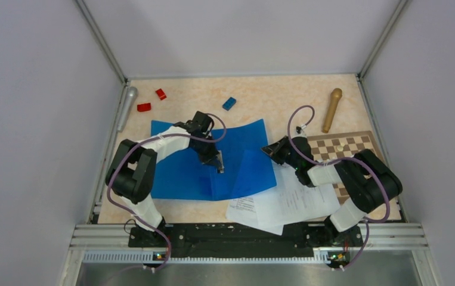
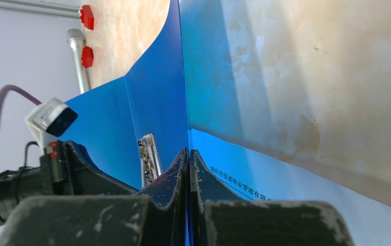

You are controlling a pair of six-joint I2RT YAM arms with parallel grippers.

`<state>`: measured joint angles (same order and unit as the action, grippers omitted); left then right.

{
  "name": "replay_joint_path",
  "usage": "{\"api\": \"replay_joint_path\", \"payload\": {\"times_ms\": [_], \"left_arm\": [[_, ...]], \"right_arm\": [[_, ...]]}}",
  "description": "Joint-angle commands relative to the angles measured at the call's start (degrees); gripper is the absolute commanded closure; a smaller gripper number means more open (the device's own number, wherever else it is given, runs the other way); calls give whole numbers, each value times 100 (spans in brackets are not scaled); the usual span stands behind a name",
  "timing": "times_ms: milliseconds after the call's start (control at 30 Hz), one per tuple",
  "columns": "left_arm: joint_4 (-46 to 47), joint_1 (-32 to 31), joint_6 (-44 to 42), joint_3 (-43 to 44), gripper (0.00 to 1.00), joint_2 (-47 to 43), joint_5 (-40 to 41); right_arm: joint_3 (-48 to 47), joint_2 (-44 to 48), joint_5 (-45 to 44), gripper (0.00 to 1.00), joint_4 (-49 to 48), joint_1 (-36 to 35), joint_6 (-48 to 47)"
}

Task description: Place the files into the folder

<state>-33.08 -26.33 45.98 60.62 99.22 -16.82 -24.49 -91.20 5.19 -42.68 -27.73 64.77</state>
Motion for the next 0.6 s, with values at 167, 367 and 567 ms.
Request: {"api": "replay_joint_path", "payload": {"times_ms": [167,367,567], "left_arm": [[1043,-2,231,739,100,147,-643],[-13,19,-232,1485,100,-478,520],[-688,154,-540,1900,81,-1404,1709]], "right_arm": [[-122,-64,922,100,-31,-243,135],[-138,139,849,100,144,-244,80],[-171,357,776,100,265,-246,120]]}}
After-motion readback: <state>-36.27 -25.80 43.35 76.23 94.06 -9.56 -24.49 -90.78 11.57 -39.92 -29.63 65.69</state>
